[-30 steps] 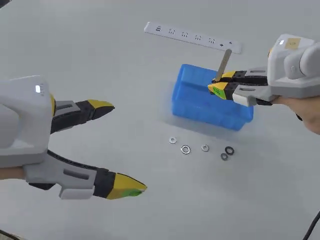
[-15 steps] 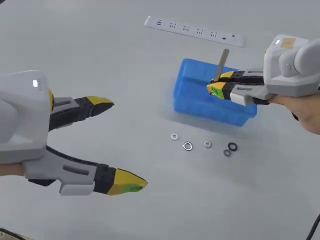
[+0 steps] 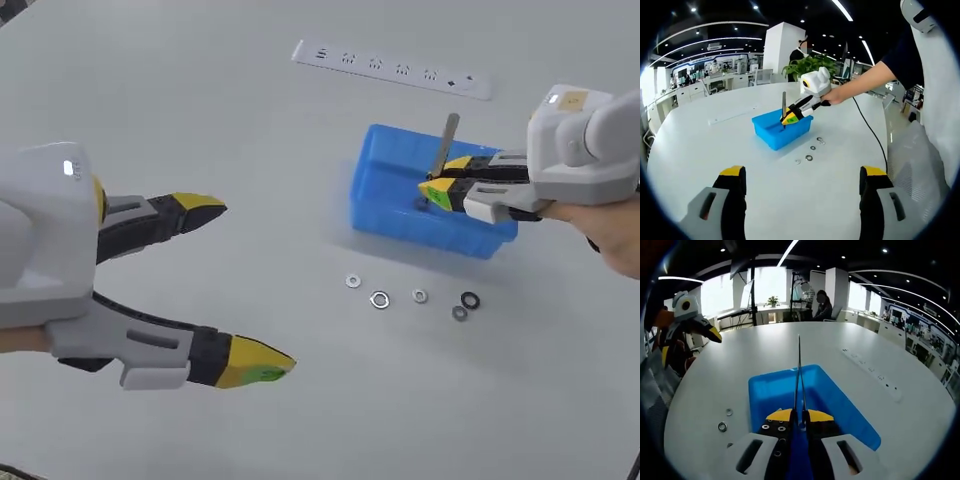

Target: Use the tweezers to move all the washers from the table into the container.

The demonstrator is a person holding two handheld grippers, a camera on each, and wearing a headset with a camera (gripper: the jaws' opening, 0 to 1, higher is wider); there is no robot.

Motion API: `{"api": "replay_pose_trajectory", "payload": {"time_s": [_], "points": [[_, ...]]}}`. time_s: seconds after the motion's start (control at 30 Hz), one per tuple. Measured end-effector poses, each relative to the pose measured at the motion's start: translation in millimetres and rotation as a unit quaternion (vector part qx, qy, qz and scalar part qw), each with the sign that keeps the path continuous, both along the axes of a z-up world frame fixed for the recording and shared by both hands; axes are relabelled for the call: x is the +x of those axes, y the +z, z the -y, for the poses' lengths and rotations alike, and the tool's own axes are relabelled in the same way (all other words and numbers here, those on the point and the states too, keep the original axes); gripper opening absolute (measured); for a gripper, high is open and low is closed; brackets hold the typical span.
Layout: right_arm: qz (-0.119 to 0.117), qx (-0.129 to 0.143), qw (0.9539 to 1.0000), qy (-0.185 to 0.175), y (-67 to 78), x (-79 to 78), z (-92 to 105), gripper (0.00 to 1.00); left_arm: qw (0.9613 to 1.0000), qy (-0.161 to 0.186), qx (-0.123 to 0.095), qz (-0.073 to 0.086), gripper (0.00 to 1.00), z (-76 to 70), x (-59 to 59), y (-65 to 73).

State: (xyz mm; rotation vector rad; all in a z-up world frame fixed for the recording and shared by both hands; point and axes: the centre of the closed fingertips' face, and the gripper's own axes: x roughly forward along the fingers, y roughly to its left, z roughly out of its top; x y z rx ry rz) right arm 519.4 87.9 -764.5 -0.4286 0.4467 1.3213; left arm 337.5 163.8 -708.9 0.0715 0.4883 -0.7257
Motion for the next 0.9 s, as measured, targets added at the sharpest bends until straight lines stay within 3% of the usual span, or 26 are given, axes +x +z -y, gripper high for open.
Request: {"api": "replay_pose_trajectory", "payload": {"time_s": [0.07,0.17,0.3,0.37,0.43,0.5,0.57,0.73,0.83,0.9], "points": [[-0.003,0.001,1.0,-0.001,0.5,-1.0,0.4,0.1,1.0,-0.001,0.003,0.007,0.99,-1.3,6.8,4.8],[-0.007,0.006,1.0,0.001,5.9,-3.9,0.0,0.1,0.9991,0.0,0.012,0.04,0.99,-3.7,25.9,18.7],[-0.003,0.008,1.0,0.005,12.3,-6.0,-1.5,0.1,0.9982,0.002,0.012,0.059,0.99,-3.7,52.2,32.5],[0.001,0.01,0.9999,0.004,15.4,-5.5,-1.9,0.1,0.9975,-0.001,0.008,0.071,0.99,-0.4,65.2,41.4],[0.002,0.012,0.9999,0.005,18.3,-6.6,-2.4,0.1,0.9957,0.005,-0.017,0.091,0.98,4.1,79.3,53.8],[0.004,0.012,0.9999,0.008,20.4,-6.9,-2.6,0.11,0.9958,0.002,-0.023,0.089,0.97,7.9,87.6,56.9],[0.005,0.015,0.9998,0.01,23.2,-7.1,-3.3,0.11,0.995,-0.009,-0.023,0.097,0.95,13.9,94.0,59.2],[0.011,0.016,0.9996,0.018,28.1,-7.4,-5.2,0.11,0.9951,-0.038,-0.014,0.09,0.9,34.7,103.9,54.1],[0.013,0.017,0.9995,0.022,28.5,-7.9,-6.2,0.11,0.9928,-0.05,0.011,0.108,0.83,35.6,119.3,51.0],[0.013,0.014,0.9995,0.025,26.5,-8.3,-6.0,0.11,0.9941,-0.049,-0.001,0.097,0.81,35.6,129.8,48.5]]}}
